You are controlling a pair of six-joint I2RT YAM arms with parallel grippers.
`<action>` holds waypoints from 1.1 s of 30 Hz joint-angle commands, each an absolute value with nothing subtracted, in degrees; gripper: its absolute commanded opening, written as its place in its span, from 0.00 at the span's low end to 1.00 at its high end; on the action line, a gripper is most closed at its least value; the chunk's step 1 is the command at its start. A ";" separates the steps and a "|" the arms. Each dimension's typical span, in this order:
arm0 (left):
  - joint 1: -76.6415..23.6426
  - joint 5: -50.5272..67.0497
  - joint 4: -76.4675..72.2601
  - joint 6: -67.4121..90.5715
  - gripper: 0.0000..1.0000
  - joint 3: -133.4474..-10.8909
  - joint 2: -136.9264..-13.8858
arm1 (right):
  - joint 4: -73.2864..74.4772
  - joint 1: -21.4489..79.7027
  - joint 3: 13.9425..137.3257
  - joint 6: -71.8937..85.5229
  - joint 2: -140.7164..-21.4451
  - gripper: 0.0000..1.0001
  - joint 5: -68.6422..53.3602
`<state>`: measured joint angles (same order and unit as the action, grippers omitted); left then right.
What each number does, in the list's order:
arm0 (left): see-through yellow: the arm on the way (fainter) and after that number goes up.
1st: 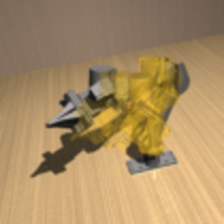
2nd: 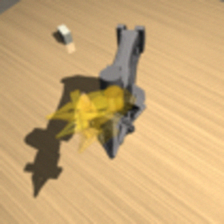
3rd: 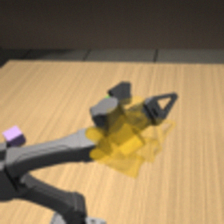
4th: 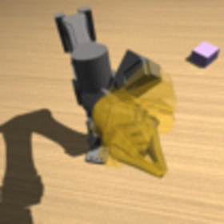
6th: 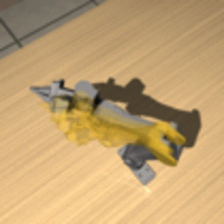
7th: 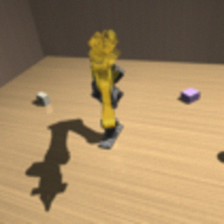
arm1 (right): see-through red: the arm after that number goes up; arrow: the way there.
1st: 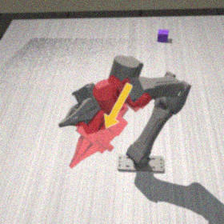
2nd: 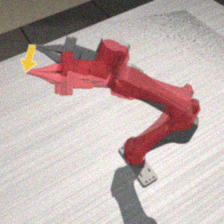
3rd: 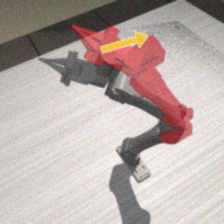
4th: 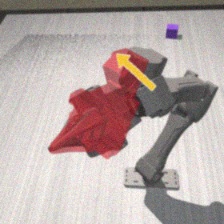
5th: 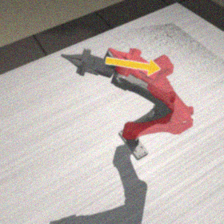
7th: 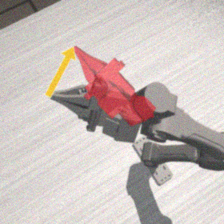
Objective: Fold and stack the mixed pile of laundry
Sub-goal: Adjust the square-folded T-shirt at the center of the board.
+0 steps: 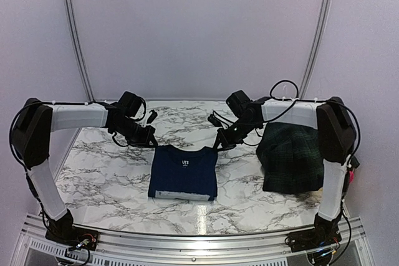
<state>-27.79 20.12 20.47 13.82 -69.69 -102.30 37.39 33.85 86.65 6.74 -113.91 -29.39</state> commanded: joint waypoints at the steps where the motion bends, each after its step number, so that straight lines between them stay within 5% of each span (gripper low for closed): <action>1: -27.51 19.89 18.15 14.53 0.00 -71.14 -107.24 | 37.62 32.34 88.57 5.72 -117.61 0.00 -23.47; 15: -25.23 9.41 16.15 16.58 0.00 -71.36 -110.01 | 36.20 31.82 99.89 7.99 -126.32 0.04 -25.22; 19: -24.14 5.03 16.74 16.48 0.00 -71.16 -108.48 | 36.48 31.73 100.93 10.13 -124.34 0.34 -24.35; 20: -23.69 4.53 17.68 16.34 0.04 -71.64 -108.53 | 36.64 31.61 101.06 10.67 -123.33 0.41 -24.16; 21: -23.13 4.26 18.73 16.04 0.25 -72.36 -108.43 | 36.68 31.37 101.07 11.25 -121.93 0.47 -24.31; 23: -22.95 3.03 21.02 14.88 0.90 -74.10 -107.08 | 36.83 31.00 100.86 12.22 -118.70 0.58 -22.91; 24: -23.11 2.24 21.51 14.46 0.98 -74.57 -105.53 | 36.96 30.88 100.75 12.63 -116.84 0.64 -21.36; 33: -26.43 -3.50 28.37 15.03 0.99 -78.07 -90.61 | 39.11 29.13 94.38 14.71 -95.82 0.98 -4.56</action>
<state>-24.97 -1.10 23.55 14.31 -75.59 -96.84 38.26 30.30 97.45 12.67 -105.71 -13.78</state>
